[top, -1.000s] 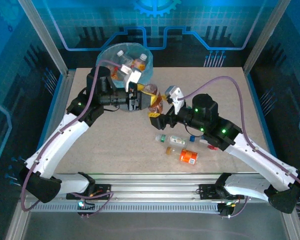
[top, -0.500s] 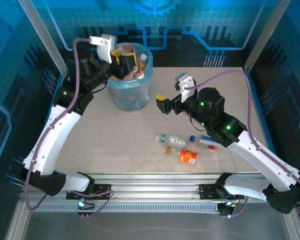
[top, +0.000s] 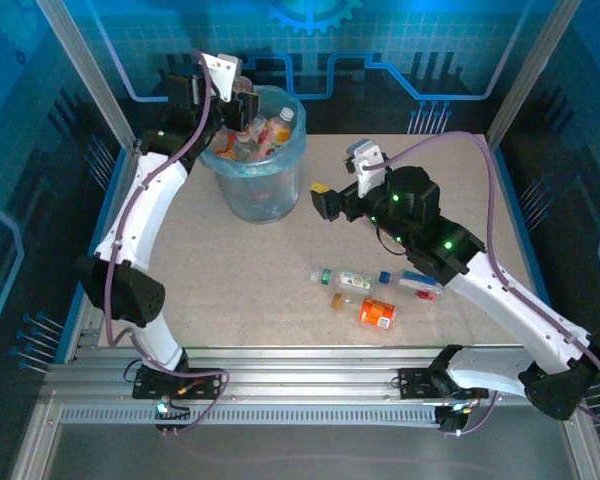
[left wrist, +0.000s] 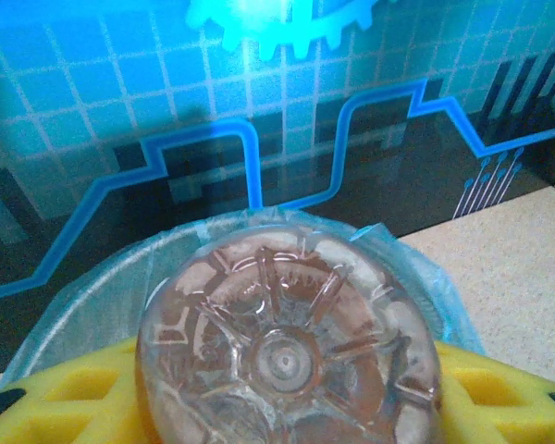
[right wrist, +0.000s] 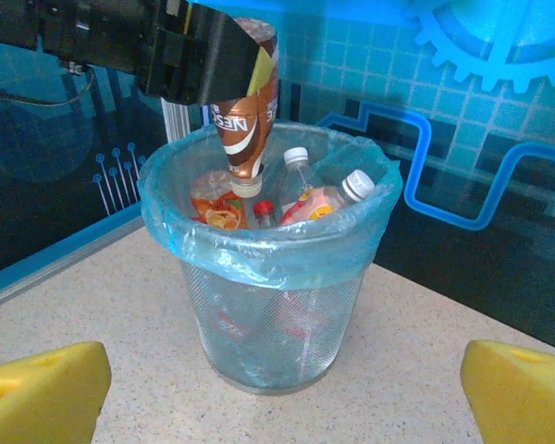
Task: Put the plastic bottles in the bin
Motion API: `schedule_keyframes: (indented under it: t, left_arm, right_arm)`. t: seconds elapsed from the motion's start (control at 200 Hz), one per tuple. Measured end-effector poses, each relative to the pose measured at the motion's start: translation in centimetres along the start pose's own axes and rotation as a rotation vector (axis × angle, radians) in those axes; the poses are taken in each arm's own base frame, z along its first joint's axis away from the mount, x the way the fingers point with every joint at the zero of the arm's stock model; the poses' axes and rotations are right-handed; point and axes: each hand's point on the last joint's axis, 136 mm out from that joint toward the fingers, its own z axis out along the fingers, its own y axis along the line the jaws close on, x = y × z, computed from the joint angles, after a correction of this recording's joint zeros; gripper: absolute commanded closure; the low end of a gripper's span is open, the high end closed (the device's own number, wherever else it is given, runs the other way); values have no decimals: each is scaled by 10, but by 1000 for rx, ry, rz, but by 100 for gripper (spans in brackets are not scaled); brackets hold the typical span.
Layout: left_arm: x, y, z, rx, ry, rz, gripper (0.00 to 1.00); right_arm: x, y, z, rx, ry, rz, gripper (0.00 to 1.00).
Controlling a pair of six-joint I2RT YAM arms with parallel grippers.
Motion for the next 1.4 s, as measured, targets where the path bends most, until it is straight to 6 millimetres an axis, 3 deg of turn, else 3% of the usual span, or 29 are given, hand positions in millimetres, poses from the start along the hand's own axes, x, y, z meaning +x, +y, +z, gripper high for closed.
schedule_keyframes:
  t: [0.325, 0.485, 0.525, 0.63, 0.695, 0.885, 1.096, 1.401]
  left_arm:
    - [18, 7, 30, 59, 15, 134, 57]
    - [25, 8, 40, 67, 29, 213, 51]
    - [26, 8, 42, 68, 32, 231, 47]
    - [31, 8, 47, 72, 45, 261, 20]
    - [33, 8, 49, 74, 53, 265, 14]
    - [31, 8, 47, 73, 49, 269, 15]
    - [32, 6, 45, 88, 63, 248, 26]
    - [50, -5, 41, 156, 135, 188, 32]
  right_arm:
    - [26, -3, 29, 11, 102, 1, 1]
    - [32, -7, 36, 24, 128, 14, 1]
    - [33, -9, 37, 28, 131, 17, 1]
    - [33, -12, 40, 37, 136, 24, 1]
    - [33, -14, 41, 40, 139, 29, 1]
    - [34, -14, 42, 35, 151, 44, 1]
    - [37, -15, 41, 33, 165, 60, 1]
    - [42, -15, 43, 33, 191, 80, 2]
